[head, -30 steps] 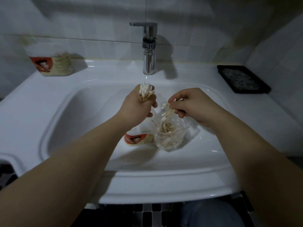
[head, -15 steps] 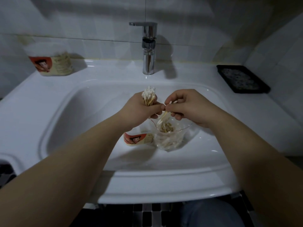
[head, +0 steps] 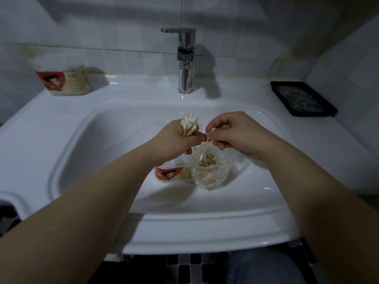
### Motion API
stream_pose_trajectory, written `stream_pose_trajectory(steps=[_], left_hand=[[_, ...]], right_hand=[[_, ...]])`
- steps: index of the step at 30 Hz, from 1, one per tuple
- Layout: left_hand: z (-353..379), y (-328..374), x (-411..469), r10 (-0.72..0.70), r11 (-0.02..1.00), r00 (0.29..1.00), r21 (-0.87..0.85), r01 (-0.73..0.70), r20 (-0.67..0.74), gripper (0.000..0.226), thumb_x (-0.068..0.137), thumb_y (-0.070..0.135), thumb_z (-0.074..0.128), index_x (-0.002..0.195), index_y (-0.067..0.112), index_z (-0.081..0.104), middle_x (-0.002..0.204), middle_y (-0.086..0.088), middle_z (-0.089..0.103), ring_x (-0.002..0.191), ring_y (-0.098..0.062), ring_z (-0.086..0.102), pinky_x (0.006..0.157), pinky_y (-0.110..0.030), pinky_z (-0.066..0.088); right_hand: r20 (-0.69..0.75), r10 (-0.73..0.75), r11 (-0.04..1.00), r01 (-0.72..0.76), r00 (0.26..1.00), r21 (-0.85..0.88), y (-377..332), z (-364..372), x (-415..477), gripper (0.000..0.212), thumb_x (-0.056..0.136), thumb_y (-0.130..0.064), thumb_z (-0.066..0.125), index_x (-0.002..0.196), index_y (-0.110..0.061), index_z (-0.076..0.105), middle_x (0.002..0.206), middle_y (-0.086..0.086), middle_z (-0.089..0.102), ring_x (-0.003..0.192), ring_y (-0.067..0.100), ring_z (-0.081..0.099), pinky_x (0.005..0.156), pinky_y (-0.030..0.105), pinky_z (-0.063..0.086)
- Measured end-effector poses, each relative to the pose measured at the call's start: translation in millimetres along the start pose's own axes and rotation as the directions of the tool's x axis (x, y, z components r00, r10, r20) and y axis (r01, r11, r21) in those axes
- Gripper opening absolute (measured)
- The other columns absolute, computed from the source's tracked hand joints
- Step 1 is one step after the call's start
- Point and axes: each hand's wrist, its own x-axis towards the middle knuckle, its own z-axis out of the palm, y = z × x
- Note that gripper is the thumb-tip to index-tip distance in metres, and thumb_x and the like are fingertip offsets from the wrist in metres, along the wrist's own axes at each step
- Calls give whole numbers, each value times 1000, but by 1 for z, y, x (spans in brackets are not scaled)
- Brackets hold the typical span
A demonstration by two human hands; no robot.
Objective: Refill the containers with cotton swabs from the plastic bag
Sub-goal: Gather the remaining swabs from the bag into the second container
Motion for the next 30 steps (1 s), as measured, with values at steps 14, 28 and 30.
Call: stream_pose_trajectory(steps=[14, 28, 30], left_hand=[[0, -4, 3, -12, 992, 1000, 127, 10, 15, 16, 100, 12, 55, 112, 18, 64, 86, 6, 71, 56, -1, 58, 60, -21, 53], [2, 0, 1, -3, 999, 995, 47, 8, -103, 32, 97, 48, 63, 99, 18, 73, 98, -8, 75, 77, -18, 67, 70, -23, 56], [2, 1, -1, 10, 1000, 1000, 11, -9, -28, 30, 93, 41, 72, 97, 12, 73, 98, -15, 74, 85, -25, 71, 83, -38, 59]], right_hand=[[-135, 46, 996, -34, 990, 88, -4, -6, 1, 13, 86, 6, 74, 91, -6, 76, 67, 11, 67, 51, 11, 60, 54, 18, 52], [-102, -51, 999, 53, 993, 10, -3, 1, -1, 12, 87, 3, 74, 97, -4, 72, 72, 13, 68, 58, 17, 63, 61, 25, 56], [-96, -59, 998, 62, 994, 20, -3, 4, -1, 13, 87, 4, 74, 99, -2, 71, 70, 10, 69, 56, 15, 63, 60, 23, 55]])
